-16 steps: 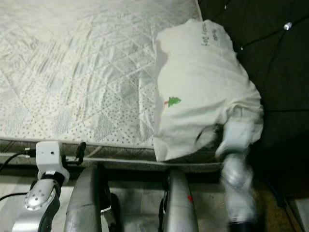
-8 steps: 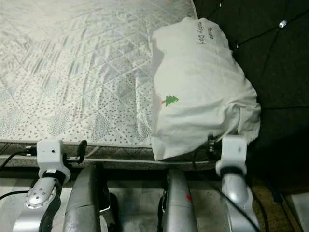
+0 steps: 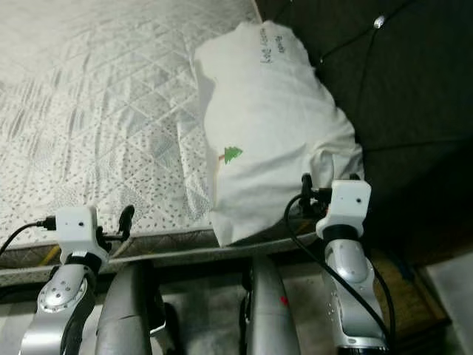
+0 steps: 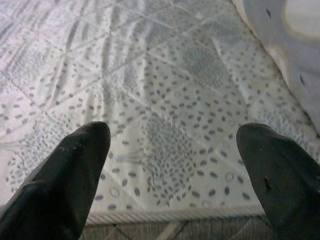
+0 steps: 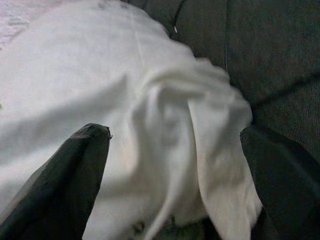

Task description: Clean up the room

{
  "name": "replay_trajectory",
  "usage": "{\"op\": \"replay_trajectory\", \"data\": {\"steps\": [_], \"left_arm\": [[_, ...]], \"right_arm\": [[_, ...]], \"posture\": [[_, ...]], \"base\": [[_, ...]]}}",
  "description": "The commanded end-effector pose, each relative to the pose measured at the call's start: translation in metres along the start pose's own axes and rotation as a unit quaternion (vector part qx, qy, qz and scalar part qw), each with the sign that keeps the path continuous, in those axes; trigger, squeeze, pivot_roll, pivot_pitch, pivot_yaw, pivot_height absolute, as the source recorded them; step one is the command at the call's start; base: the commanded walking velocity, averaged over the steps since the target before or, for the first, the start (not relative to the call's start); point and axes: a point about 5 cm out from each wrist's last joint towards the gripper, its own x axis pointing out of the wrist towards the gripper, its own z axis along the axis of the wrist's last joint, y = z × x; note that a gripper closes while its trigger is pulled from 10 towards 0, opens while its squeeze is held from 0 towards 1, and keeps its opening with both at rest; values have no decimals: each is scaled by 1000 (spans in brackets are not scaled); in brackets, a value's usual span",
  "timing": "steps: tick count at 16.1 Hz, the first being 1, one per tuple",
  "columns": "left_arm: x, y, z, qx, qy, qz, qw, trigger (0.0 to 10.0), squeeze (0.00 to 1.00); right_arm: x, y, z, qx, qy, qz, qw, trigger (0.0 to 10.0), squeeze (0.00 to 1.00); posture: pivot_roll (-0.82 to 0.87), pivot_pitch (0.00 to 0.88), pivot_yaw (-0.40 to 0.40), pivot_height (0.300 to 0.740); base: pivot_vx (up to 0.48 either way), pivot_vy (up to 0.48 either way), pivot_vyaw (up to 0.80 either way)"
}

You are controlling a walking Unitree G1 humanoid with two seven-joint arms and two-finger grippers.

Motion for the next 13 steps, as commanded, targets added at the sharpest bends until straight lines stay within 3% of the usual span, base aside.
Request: {"op": "replay_trajectory", "data": {"steps": [1, 8, 13], "left_arm": [[-2, 1, -4, 1, 8, 2, 1000, 10000, 0], [-1, -3, -7, -4, 12, -5, 1000, 10000, 0], [2, -7, -5, -12, 9, -12, 1000, 10000, 0]], "right_arm": [[1, 0, 0, -2, 4, 2, 1000, 10000, 0], [5, 4, 1, 4, 2, 13, 1000, 10000, 0], [9, 4, 0, 5, 4, 11, 1000, 10000, 0]], "posture": [[45, 152, -48, 647], [36, 140, -43, 733], [37, 136, -46, 740]], "base": [[0, 0, 0], [0, 0, 0], [0, 0, 0]]}}
